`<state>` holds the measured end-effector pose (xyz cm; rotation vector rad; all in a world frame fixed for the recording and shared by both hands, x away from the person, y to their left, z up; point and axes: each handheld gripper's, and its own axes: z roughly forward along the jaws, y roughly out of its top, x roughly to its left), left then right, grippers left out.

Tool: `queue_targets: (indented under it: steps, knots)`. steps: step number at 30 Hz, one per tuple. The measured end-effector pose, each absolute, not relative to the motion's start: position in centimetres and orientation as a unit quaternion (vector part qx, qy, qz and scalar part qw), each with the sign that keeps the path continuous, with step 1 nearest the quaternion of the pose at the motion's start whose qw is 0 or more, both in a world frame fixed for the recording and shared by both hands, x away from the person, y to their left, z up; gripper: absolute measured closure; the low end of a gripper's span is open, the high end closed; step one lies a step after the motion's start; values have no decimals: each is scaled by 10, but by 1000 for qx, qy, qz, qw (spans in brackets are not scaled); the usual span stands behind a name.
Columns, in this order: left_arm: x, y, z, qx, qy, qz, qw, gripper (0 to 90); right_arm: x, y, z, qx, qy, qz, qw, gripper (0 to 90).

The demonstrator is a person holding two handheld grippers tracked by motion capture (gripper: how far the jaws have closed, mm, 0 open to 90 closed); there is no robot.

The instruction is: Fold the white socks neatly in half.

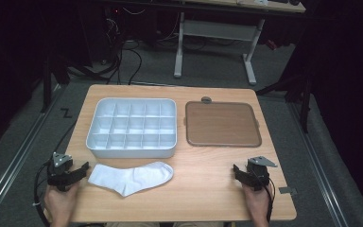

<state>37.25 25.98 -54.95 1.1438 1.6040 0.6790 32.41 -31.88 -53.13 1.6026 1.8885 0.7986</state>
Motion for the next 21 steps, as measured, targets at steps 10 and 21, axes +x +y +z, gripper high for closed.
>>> queue_targets:
  steps: [10, 21]
  knots:
    - [372, 259, -550, 472, 666, 283, 504, 366, 324, -319, -531, 593, 700, 296, 266, 367]
    - [372, 259, -549, 473, 665, 282, 505, 370, 324, -319, -531, 593, 699, 296, 266, 367]
